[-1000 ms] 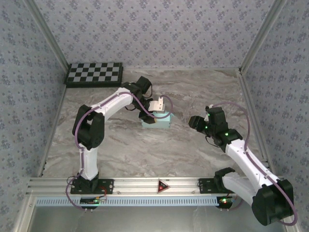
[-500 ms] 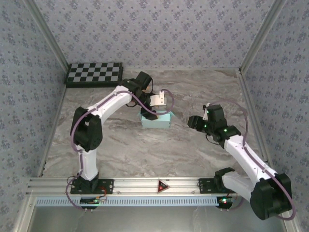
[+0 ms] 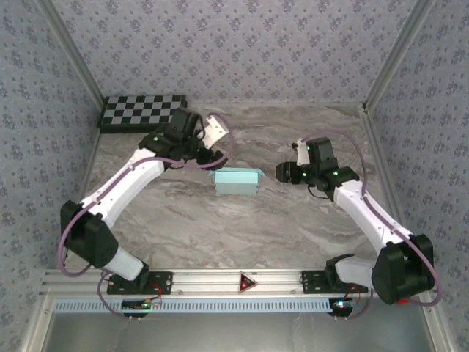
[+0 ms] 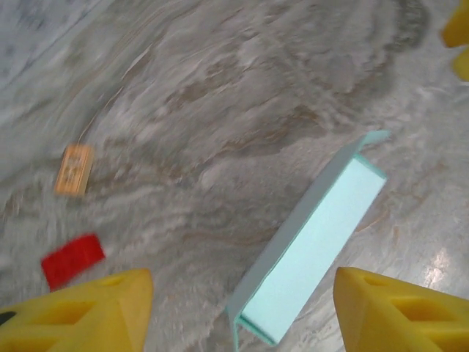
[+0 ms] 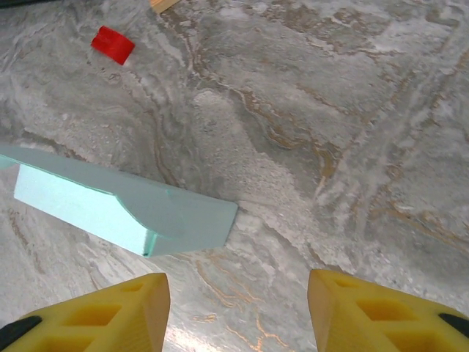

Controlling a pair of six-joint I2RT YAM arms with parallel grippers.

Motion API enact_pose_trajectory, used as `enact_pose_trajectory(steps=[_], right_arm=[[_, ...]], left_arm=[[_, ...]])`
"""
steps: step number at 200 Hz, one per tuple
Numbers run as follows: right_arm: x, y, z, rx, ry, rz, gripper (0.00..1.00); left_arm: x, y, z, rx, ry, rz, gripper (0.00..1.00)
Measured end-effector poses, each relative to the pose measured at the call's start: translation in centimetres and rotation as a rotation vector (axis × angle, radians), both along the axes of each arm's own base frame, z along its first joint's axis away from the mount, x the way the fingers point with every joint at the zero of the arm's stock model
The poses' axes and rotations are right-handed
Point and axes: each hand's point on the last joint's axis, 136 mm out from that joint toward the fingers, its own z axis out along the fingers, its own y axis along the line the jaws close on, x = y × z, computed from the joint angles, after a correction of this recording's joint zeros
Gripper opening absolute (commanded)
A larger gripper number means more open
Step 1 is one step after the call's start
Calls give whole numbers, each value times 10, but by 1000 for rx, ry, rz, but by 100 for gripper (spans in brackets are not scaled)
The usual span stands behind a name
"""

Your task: Fold the paper box

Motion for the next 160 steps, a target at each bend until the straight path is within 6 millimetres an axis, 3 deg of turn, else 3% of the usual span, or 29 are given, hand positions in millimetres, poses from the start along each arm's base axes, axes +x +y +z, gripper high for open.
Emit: enact_pose_trajectory(steps=[27, 69, 110, 160], right_arm=[[3, 18, 1, -15, 5, 71, 52], [5, 45, -6, -40, 31, 155, 50], [7, 63, -12, -62, 43, 200, 45], [9, 65, -18, -88, 52, 194, 41]], left_arm=[[-12, 30, -24, -44, 90, 182, 70], [-21, 49, -37, -89, 167, 314, 70], [-23, 48, -56, -91, 238, 328, 64], [-23, 37, -90, -74, 362, 318, 56]])
